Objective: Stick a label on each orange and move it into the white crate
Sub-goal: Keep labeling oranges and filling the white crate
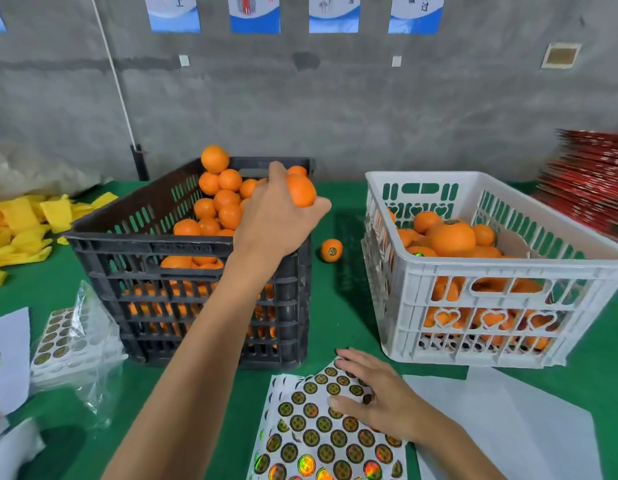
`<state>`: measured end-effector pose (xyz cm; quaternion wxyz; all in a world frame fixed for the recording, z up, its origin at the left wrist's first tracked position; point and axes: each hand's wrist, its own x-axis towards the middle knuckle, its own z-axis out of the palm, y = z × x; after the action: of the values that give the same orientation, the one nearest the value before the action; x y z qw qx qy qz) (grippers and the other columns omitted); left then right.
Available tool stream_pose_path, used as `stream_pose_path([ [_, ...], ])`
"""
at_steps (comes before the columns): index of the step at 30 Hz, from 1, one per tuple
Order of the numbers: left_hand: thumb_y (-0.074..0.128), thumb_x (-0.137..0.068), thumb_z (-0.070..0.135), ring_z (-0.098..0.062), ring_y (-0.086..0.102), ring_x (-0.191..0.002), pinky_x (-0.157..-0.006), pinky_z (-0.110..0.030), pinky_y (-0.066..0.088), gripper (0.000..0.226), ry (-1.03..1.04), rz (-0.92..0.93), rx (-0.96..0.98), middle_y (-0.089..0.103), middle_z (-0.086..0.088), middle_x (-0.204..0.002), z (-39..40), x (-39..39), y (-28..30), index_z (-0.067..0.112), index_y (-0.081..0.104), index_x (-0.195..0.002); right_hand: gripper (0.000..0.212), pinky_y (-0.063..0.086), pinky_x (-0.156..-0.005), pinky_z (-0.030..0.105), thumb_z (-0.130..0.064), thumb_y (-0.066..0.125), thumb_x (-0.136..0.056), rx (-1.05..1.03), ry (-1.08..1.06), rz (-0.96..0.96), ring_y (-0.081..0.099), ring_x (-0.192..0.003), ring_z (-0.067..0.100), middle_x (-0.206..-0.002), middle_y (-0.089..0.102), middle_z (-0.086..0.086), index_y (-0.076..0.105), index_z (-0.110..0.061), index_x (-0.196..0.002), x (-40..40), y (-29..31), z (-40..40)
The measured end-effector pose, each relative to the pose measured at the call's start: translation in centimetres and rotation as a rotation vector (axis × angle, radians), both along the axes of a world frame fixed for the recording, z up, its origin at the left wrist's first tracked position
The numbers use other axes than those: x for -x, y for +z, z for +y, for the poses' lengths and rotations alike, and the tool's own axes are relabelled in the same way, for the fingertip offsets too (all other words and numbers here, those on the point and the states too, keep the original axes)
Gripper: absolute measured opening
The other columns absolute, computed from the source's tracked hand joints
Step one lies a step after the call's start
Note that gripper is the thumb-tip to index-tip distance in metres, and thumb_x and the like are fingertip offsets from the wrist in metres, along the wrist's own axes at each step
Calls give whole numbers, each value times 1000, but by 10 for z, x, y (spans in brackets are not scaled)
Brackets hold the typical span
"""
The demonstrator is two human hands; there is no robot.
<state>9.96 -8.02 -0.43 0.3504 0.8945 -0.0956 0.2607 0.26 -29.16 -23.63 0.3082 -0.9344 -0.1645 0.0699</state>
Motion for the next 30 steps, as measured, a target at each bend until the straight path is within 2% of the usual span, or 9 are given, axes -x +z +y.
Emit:
stream_pose_path([
  [3, 66, -82, 58, -33, 55, -92, -70, -42, 41, 63, 6, -14, 3, 58, -6, -108, -1, 0, -2, 17, 43, -124, 83, 6, -121, 26, -91, 49, -80, -17, 6, 0, 7, -149, -14, -159, 19, -41, 46, -45, -150, -4, -2, 3],
  [6, 66, -82, 58, -31, 56, -89, -68, -41, 43, 60, 3, -24, 11, 58, -4, -105, -1, -2, -3, 19, 43, -121, 69, 10, -121, 26, -86, 50, -84, -17, 10, -27, 15, -147, -12, -157, 28, -38, 58, -47, -141, -5, -2, 3],
  [10, 65, -81, 63, -30, 56, -90, -68, -40, 42, 65, 30, -18, -7, 58, -2, -107, 0, -2, -4, 22, 42, -126, 67, 15, -118, 23, -84, 45, -88, 44, 22, -83, 23, -140, -12, -154, 34, -36, 62, -44, -138, -4, 2, 5],
  [15, 66, -81, 61, -30, 58, -91, -69, -41, 45, 63, 15, -25, 10, 60, -3, -108, 0, -1, -3, 22, 42, -124, 51, 28, -110, 20, -71, 49, -96, 22, 18, -199, 42, -122, -8, -133, 53, -30, 67, -40, -131, 4, 5, 13],
  [18, 67, -81, 59, -29, 57, -86, -66, -38, 41, 60, 5, -40, 17, 59, -2, -103, 1, 0, -2, 21, 43, -121, 35, 40, -104, 27, -58, 55, -100, -16, 66, -295, 51, -113, -2, -124, 59, -25, 72, -39, -124, 11, 7, 16],
  [21, 67, -80, 57, -30, 57, -88, -66, -40, 43, 60, 6, -43, 26, 58, -3, -103, 0, 2, 1, 19, 46, -121, 27, 47, -108, 35, -57, 63, -96, -377, -19, -207, 57, -123, 1, -131, 62, -23, 76, -41, -114, 17, 23, 26],
  [24, 63, -75, 59, -34, 59, -95, -75, -47, 52, 64, 18, -1, 34, 60, -4, -111, 1, 5, 3, 21, 46, -123, 37, 41, -113, 41, -60, 57, -94, -820, -170, -247, 56, -131, 5, -137, 63, -16, 79, -34, -110, 14, 70, 37],
  [27, 63, -73, 62, -33, 61, -100, -80, -50, 55, 68, -18, 27, 25, 60, -3, -118, 1, 10, 4, 25, 43, -126, 38, 35, -113, 38, -56, 51, -98, -990, -150, -387, 49, -138, 4, -143, 59, -15, 78, -33, -113, -2, 141, 52],
  [30, 69, -77, 63, -33, 62, -105, -81, -52, 55, 69, -56, 36, 13, 58, -3, -122, 2, 11, 6, 24, 42, -127, 29, 39, -111, 31, -37, 51, -107, -1043, -131, -480, 51, -136, 4, -142, 60, -14, 79, -30, -113, -25, 196, 66],
])
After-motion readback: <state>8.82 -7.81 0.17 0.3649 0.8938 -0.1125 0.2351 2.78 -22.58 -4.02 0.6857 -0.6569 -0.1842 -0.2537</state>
